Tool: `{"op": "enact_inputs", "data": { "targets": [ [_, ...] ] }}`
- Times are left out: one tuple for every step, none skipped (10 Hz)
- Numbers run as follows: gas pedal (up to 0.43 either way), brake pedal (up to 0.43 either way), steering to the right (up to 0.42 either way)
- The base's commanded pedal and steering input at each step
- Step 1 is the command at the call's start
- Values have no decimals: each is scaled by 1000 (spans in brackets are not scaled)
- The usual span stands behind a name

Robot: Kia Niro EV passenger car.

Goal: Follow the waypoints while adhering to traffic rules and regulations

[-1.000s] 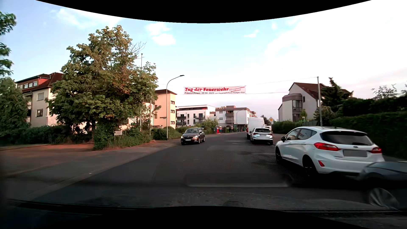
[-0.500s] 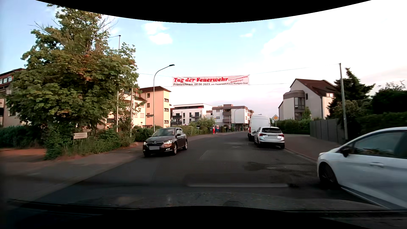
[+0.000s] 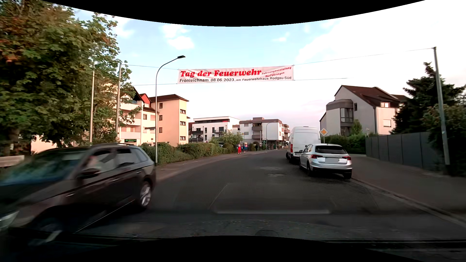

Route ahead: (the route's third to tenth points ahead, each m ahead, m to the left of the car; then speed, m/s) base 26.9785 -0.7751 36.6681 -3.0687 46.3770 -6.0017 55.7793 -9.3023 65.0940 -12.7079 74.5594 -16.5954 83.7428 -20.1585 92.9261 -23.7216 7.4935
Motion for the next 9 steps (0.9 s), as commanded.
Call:
{"op": "enact_inputs", "data": {
  "targets": [
    [8, 0, 12],
    [8, 0, 13],
    [8, 0, 13],
    [8, 0, 13],
    [8, 0, 13],
    [8, 0, 15],
    [8, 0, 15],
    [8, 0, 15],
    [8, 0, 17]
  ]
}}
